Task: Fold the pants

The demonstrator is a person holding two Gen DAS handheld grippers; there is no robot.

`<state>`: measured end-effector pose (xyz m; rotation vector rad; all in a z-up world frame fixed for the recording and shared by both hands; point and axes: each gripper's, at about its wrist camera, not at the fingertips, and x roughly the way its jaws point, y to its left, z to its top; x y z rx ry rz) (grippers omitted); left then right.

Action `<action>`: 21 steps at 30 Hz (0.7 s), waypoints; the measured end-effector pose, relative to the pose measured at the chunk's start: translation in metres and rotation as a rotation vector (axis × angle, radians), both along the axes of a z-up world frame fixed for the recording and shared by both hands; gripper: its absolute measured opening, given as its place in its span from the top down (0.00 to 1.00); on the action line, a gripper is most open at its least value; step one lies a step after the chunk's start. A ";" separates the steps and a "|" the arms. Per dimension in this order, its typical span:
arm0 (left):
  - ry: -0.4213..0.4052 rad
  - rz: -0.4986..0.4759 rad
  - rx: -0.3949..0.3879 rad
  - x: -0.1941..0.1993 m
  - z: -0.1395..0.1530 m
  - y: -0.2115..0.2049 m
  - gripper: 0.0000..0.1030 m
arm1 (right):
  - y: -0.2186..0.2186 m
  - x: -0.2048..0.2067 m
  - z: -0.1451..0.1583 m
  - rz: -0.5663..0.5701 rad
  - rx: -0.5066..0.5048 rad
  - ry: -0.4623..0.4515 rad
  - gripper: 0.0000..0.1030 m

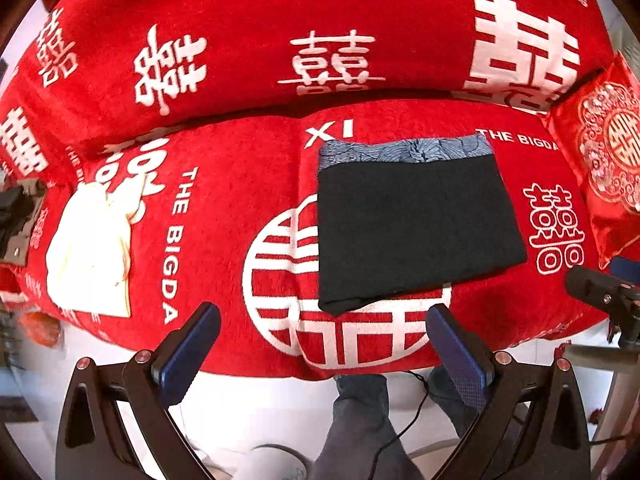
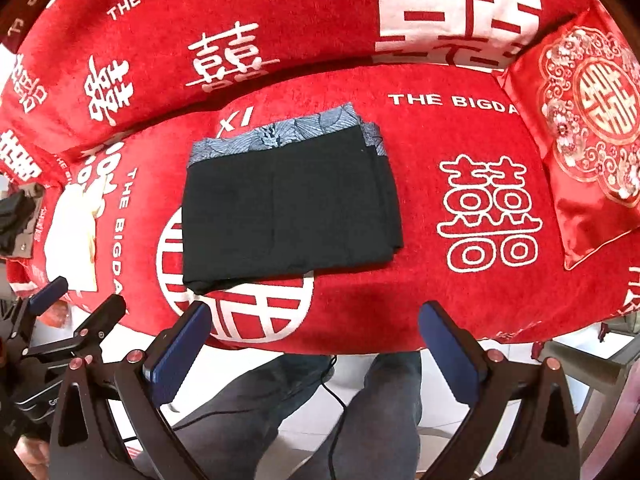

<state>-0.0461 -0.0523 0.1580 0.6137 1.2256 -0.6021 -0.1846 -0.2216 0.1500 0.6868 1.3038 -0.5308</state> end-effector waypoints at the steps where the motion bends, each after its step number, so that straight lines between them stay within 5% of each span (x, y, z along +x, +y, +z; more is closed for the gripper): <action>1: -0.004 0.006 0.011 -0.002 0.002 0.000 0.00 | 0.000 0.001 0.003 0.010 -0.009 0.010 0.00; 21: 0.017 0.026 0.048 -0.019 0.014 -0.017 0.00 | -0.012 0.003 0.016 0.064 -0.033 0.087 0.00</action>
